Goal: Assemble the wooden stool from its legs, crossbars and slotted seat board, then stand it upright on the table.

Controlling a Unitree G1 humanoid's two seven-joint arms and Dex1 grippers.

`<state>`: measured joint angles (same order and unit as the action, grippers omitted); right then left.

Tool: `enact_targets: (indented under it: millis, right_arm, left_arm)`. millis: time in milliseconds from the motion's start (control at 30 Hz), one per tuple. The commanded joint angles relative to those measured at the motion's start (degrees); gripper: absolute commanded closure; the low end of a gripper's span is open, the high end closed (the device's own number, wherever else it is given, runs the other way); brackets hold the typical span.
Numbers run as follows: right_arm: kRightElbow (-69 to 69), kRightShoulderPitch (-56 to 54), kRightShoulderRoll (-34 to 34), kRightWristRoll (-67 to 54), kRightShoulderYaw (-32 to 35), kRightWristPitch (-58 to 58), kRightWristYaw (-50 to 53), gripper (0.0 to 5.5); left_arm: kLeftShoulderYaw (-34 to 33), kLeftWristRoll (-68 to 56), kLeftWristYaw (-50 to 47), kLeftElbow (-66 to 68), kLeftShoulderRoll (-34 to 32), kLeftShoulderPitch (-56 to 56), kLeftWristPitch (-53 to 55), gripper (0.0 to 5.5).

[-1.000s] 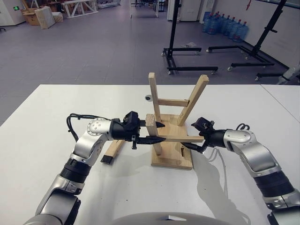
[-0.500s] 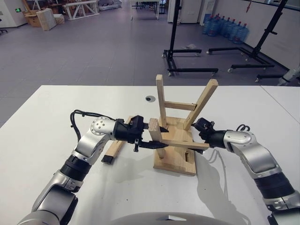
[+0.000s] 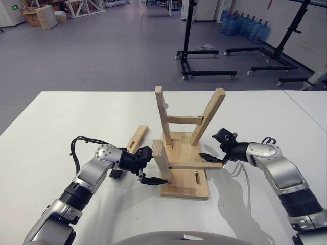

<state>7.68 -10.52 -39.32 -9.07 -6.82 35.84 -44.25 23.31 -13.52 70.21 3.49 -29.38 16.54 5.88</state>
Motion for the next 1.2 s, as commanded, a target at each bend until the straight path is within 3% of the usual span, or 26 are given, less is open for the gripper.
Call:
enact_targets:
  millis: [33,200,367,500,633,700,900,1000,1200]
  right_arm:
    - [0.21,0.77,-0.19,0.2,0.32,-0.55,0.19,0.1]
    - [0.39,1.57,-0.21,0.24,0.76,-0.87,0.62,0.1]
    - [0.4,2.13,-0.52,0.13,1.59,-1.09,0.91,0.1]
    - [1.03,3.98,-0.89,-0.41,3.62,-0.87,1.59,0.1]
    - [2.99,6.94,-1.3,-1.3,6.61,-0.02,2.22,0.1]
    - [3.05,7.39,-1.33,-1.45,7.52,0.08,2.41,0.1]
    - [3.58,7.51,0.19,-1.35,6.55,0.19,3.22,0.1]
    - [4.14,8.09,0.67,-1.35,6.22,0.3,3.54,0.1]
    - [3.9,7.99,1.48,-1.08,5.41,0.2,3.94,0.1]
  left_arm:
    - [-1.1,0.82,0.04,-3.8,-2.73,-1.75,0.99,0.43]
    - [-4.78,-0.05,-0.22,-8.2,-8.0,-5.79,2.72,0.11]
    - [-15.59,-5.98,-4.69,-14.69,-11.13,-11.27,7.3,0.11]
    - [-31.59,-17.05,-18.54,-19.65,-8.2,-11.42,18.8,0.11]
    - [-39.08,-21.39,-38.9,-22.96,-4.11,-7.58,35.25,0.11]
    - [-38.0,-19.18,-46.2,-25.77,-2.99,-8.06,40.95,0.11]
    - [-29.83,-15.71,-56.44,-34.58,0.02,-11.94,51.89,0.11]
    - [-27.83,-14.75,-59.53,-37.88,0.73,-11.63,56.71,0.11]
    - [-23.33,-12.08,-59.29,-35.36,2.28,-14.75,55.71,0.11]
